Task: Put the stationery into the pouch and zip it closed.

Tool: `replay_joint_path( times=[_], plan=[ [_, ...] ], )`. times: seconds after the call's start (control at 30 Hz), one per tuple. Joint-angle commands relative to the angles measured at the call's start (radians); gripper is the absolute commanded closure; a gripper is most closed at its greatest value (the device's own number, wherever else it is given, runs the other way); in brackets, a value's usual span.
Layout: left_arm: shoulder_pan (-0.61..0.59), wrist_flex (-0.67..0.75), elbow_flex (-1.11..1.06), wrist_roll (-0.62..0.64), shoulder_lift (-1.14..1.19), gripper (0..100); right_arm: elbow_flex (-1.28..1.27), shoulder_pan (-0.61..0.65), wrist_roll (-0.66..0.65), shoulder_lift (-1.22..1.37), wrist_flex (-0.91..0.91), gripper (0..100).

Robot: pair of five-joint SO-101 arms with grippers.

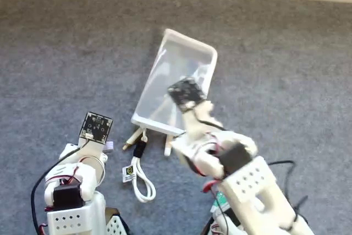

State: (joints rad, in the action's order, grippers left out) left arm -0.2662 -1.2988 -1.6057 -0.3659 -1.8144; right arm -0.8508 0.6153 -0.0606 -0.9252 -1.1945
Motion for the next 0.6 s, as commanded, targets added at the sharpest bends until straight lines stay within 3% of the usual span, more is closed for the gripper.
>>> replay_joint_path(
  times=[0.0, 0.2, 0.57],
  plan=[
    [-0.07, 0.014, 0.062, -0.005, -0.004, 99, 0.064, 0.102, 0.064, 0.147, 0.108, 95.2],
    [-0.171, 0.083, 0.053, 0.061, -0.004, 99, 0.065, 0.156, 0.175, 0.285, 0.271, 95.0],
    [-0.17, 0.087, 0.05, 0.064, -0.004, 99, 0.143, 0.274, 0.279, 0.535, 0.421, 95.0]
  ],
)
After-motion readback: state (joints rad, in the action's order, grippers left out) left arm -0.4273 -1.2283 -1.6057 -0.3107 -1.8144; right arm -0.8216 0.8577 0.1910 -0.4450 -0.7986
